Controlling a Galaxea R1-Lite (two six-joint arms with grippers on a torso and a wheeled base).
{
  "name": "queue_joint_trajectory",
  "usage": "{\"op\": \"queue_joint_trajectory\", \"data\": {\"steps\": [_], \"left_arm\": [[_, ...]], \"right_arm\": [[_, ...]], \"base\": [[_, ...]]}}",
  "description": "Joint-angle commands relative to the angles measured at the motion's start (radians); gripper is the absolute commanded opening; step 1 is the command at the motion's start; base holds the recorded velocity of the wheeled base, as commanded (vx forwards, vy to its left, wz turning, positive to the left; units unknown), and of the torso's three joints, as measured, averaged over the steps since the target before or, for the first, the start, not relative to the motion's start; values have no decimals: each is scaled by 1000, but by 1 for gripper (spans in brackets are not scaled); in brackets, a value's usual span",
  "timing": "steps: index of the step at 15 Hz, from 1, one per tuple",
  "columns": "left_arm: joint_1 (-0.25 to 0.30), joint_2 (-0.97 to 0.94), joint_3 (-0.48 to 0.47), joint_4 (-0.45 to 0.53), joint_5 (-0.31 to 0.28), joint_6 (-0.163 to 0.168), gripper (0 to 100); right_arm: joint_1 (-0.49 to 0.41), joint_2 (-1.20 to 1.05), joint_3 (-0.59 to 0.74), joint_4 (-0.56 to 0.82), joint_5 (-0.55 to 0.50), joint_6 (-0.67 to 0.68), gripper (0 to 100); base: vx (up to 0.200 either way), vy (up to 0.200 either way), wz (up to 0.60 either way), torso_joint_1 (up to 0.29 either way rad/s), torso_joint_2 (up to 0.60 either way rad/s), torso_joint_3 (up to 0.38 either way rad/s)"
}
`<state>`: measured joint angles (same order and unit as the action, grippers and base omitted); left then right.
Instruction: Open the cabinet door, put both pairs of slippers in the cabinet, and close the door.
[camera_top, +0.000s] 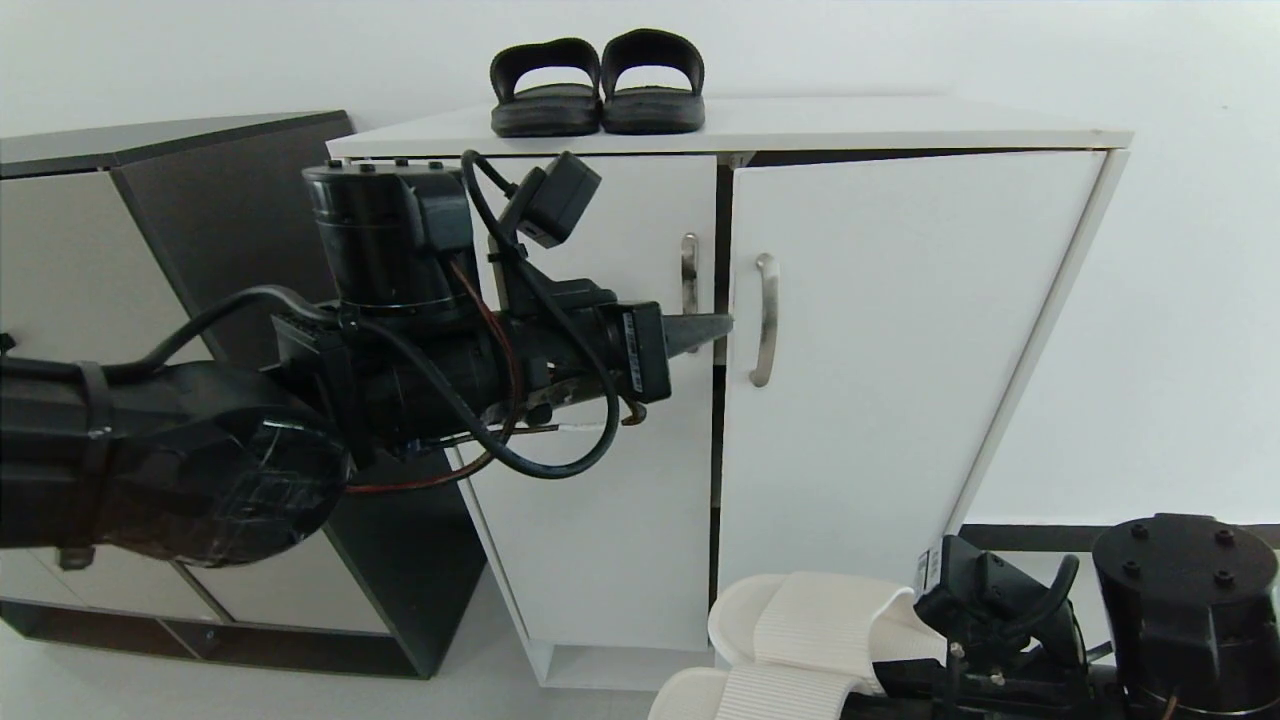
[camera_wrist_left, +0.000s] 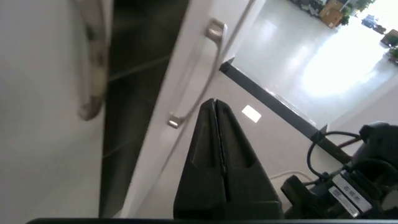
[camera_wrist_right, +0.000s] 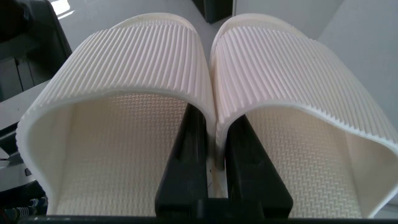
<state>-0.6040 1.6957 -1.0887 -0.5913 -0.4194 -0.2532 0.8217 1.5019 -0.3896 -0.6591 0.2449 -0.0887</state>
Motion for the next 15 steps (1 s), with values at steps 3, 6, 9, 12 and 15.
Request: {"op": "queue_joint_trajectory", "data": {"steps": [3, 6, 9, 12, 15], "left_arm": [[67, 55, -115, 11, 1, -8, 0], [82, 128, -197, 13, 5, -15, 0], [82, 157, -240, 41, 5, -17, 0], [78, 183, -287, 80, 7, -17, 0], [67, 194, -309, 80, 7, -15, 0]], "right_arm": [[1, 1, 0, -2, 1, 0, 0], [1, 3, -2, 0, -1, 0, 0], [1, 3, -2, 0, 1, 0, 0], [1, 6, -2, 0, -1, 0, 0], [1, 12, -2, -2, 1, -2, 0]], "base": [[0, 0, 0, 0, 0, 0], [0, 0, 0, 0, 0, 0], [0, 0, 0, 0, 0, 0], [0, 0, 0, 0, 0, 0], [0, 0, 0, 0, 0, 0]]}}
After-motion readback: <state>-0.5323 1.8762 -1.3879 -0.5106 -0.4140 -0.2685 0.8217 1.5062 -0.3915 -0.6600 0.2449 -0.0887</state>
